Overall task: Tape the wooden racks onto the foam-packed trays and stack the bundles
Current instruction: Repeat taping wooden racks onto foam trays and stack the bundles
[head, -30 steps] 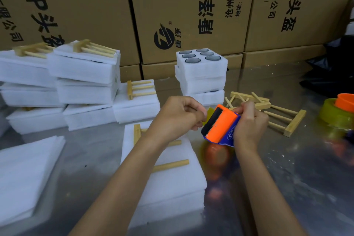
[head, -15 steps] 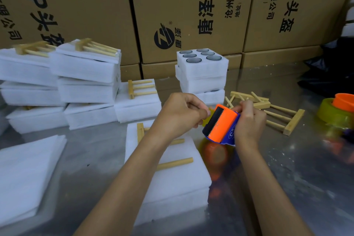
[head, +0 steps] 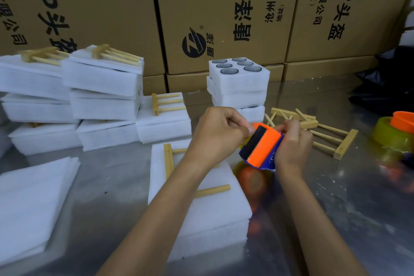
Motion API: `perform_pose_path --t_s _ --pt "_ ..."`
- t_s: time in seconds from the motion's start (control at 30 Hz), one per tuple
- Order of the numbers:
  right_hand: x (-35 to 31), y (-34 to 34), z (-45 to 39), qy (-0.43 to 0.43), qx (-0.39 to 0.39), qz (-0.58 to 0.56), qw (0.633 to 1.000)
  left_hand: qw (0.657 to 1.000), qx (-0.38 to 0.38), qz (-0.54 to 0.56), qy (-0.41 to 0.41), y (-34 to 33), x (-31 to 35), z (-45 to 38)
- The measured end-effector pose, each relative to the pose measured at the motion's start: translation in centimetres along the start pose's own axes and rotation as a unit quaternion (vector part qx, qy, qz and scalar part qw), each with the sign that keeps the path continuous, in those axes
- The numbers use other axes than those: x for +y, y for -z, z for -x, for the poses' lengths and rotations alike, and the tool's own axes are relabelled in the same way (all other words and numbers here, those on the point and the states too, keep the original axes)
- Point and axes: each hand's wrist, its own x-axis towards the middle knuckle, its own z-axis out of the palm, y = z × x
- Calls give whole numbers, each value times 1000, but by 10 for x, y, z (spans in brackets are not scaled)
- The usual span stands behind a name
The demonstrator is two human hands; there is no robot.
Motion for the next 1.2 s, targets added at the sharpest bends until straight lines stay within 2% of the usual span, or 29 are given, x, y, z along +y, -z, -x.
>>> perform_pose_path --t_s 0.27,0.4,0.57,0.73,0.87,0.97,1.07,1.2 --pt "11 3 -6 40 55 12 998 996 32 -52 -58 -8 9 5" --pt "12 4 -9 59 58 30 996 997 35 -33 -67 3 19 9" --pt "16 8 -17 74 60 89 991 993 65 68 -77 41 33 12" --pt "18 7 -17 85 49 108 989 989 79 77 -95 75 39 19" --pt "20 13 -19 96 58 124 986 976 140 117 -121 118 41 30" --pt "16 17 -21 101 58 151 982 975 165 122 -85 146 32 37" --pt "3 13 -24 98 12 196 976 971 185 150 -31 158 17 45" --pt "-32 -2 -35 116 -124 270 948 939 227 260 -3 165 -14 68"
